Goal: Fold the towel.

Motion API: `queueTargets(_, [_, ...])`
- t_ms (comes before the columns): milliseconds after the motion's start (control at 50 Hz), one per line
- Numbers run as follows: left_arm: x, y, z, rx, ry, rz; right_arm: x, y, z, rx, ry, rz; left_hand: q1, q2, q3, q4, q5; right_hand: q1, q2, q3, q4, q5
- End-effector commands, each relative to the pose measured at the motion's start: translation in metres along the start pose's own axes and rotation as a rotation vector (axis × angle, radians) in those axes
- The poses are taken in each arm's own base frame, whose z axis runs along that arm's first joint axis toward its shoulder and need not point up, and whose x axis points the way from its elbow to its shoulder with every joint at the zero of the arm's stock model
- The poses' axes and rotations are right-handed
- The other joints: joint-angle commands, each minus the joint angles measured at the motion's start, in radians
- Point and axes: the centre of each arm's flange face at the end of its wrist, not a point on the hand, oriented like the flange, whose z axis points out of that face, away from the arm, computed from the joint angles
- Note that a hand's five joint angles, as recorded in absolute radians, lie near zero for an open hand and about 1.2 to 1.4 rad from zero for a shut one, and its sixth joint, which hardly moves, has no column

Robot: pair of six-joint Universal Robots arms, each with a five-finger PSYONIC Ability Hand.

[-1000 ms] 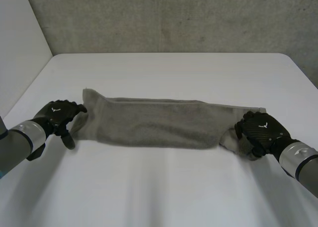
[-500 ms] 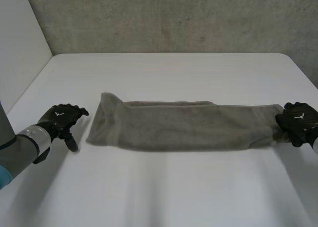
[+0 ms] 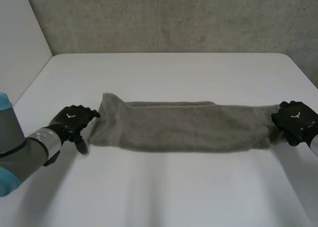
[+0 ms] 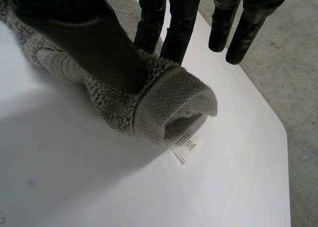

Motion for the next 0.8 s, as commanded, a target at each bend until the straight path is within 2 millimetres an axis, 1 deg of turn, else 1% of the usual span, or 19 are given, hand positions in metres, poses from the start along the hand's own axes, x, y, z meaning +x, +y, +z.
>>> queueTargets(20, [0.012,-0.022,0.008,0.059,0.032,-0.065,-0.004,-0.001,-0.001,0.003,-0.011,0.0,0.058,0.032,-0.043,-0.05,0.021,0.093,0.101,-0.007,-0.06,0.063])
queueTargets(120, [0.009,-0.03,0.011,0.085,0.029,-0.118,-0.007,-0.002,-0.001,0.016,-0.027,0.002,0.07,0.044,-0.043,-0.05,0.033,0.093,0.101,-0.007,-0.06,0.063])
queueTargets(160, [0.005,-0.033,0.019,0.093,0.019,-0.156,-0.008,-0.002,-0.002,0.019,-0.035,0.004,0.078,0.053,-0.043,-0.05,0.041,0.093,0.101,-0.007,-0.06,0.063])
queueTargets(240, [0.006,-0.032,0.024,0.084,0.008,-0.156,-0.007,-0.002,-0.002,0.021,-0.035,0.004,0.081,0.056,-0.043,-0.05,0.044,0.093,0.101,-0.007,-0.06,0.063])
queueTargets(280, [0.009,-0.029,0.029,0.059,0.007,-0.156,-0.007,-0.002,-0.002,0.021,-0.035,0.004,0.081,0.056,-0.043,-0.05,0.044,0.093,0.101,-0.007,-0.06,0.063])
queueTargets(340, [0.009,-0.027,0.035,0.035,0.009,-0.162,-0.007,-0.002,-0.002,0.021,-0.035,0.004,0.081,0.056,-0.043,-0.05,0.044,0.093,0.101,-0.007,-0.06,0.063])
queueTargets(420, [0.007,-0.029,0.041,0.035,0.011,-0.165,-0.008,-0.003,-0.002,0.022,-0.037,0.004,0.081,0.056,-0.043,-0.05,0.044,0.093,0.101,-0.007,-0.06,0.063])
queueTargets(460, [0.007,-0.031,0.044,0.044,0.013,-0.162,-0.008,-0.002,-0.002,0.02,-0.039,0.005,0.081,0.056,-0.043,-0.05,0.044,0.093,0.101,-0.007,-0.06,0.063])
queueTargets(500, [0.006,-0.037,0.051,0.068,0.011,-0.156,-0.008,-0.002,-0.002,0.02,-0.039,0.005,0.096,0.07,-0.043,-0.05,0.059,0.093,0.101,-0.007,-0.06,0.063])
queueTargets(580, [0.006,-0.045,0.057,0.099,0.013,-0.145,-0.01,-0.001,-0.003,0.016,-0.043,0.007,0.096,0.07,-0.043,-0.05,0.059,0.093,0.101,-0.007,-0.06,0.063])
queueTargets(620, [0.002,-0.054,0.063,0.137,0.001,-0.142,-0.01,-0.001,-0.003,0.016,-0.044,0.007,0.096,0.07,-0.043,-0.05,0.059,0.093,0.101,-0.007,-0.06,0.063])
queueTargets(680, [-0.001,-0.058,0.067,0.159,-0.01,-0.14,-0.011,-0.001,-0.003,0.015,-0.045,0.008,0.096,0.07,-0.043,-0.05,0.059,0.093,0.101,-0.007,-0.06,0.063])
queueTargets(720, [-0.008,-0.065,0.075,0.196,-0.037,-0.142,-0.011,-0.001,-0.003,0.013,-0.044,0.009,0.128,0.102,-0.043,-0.05,0.091,0.093,0.101,-0.007,-0.06,0.063])
queueTargets(740, [-0.009,-0.065,0.075,0.196,-0.037,-0.142,-0.011,0.0,-0.004,0.012,-0.045,0.01,0.128,0.103,-0.043,-0.05,0.091,0.093,0.101,-0.007,-0.06,0.063])
queueTargets(780, [-0.014,-0.067,0.085,0.214,-0.055,-0.139,-0.011,0.0,-0.004,0.013,-0.046,0.01,0.181,0.155,-0.043,-0.05,0.144,0.093,0.101,-0.007,-0.06,0.063])
queueTargets(800, [-0.014,-0.067,0.085,0.214,-0.055,-0.139,-0.011,0.0,-0.004,0.012,-0.045,0.011,0.181,0.155,-0.043,-0.05,0.144,0.093,0.101,-0.007,-0.06,0.063])
